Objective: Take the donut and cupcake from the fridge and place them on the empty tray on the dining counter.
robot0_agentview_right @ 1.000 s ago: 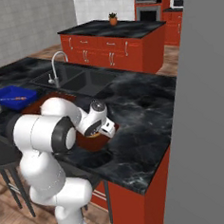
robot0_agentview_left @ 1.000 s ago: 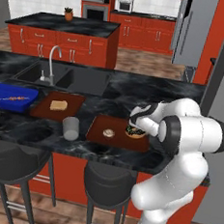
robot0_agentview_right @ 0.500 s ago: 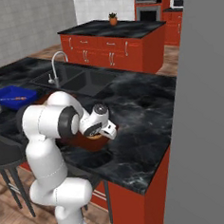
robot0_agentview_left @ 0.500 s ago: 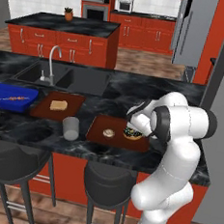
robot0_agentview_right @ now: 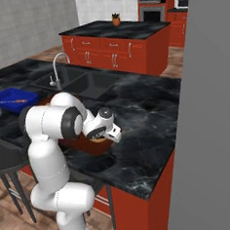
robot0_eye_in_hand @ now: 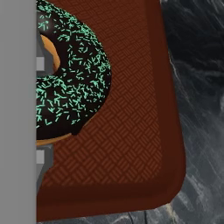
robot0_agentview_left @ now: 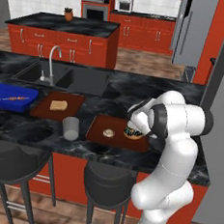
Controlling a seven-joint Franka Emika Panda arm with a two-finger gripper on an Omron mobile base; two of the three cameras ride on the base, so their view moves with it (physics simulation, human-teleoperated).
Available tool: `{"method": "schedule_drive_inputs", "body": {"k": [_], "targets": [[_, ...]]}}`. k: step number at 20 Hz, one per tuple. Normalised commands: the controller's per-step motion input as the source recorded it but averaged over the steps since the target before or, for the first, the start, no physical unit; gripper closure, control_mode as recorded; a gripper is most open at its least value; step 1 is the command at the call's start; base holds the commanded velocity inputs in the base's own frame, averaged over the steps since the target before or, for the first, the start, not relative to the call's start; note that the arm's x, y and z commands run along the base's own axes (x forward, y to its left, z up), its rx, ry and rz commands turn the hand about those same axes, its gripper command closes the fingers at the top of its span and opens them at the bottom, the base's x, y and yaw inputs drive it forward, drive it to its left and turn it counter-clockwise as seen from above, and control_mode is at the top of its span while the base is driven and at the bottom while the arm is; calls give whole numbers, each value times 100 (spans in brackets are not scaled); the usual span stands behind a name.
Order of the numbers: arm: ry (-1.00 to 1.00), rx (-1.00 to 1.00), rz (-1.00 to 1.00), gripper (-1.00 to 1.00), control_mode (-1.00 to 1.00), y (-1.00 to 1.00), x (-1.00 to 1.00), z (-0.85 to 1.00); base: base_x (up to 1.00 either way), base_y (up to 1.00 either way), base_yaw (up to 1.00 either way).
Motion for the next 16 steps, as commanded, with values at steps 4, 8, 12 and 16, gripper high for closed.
{"method": "schedule_drive_inputs", "body": {"k": [4,8,12,16], "targets": [[0,0,0,-100,-100,0,0,21,0,0,0],[6,-5,0,-100,-100,0,-18,91,0,0,0],[7,-7,0,-100,-100,0,-16,100,0,0,0],[18,-10,0,-100,-100,0,-54,100,0,0,0]]}}
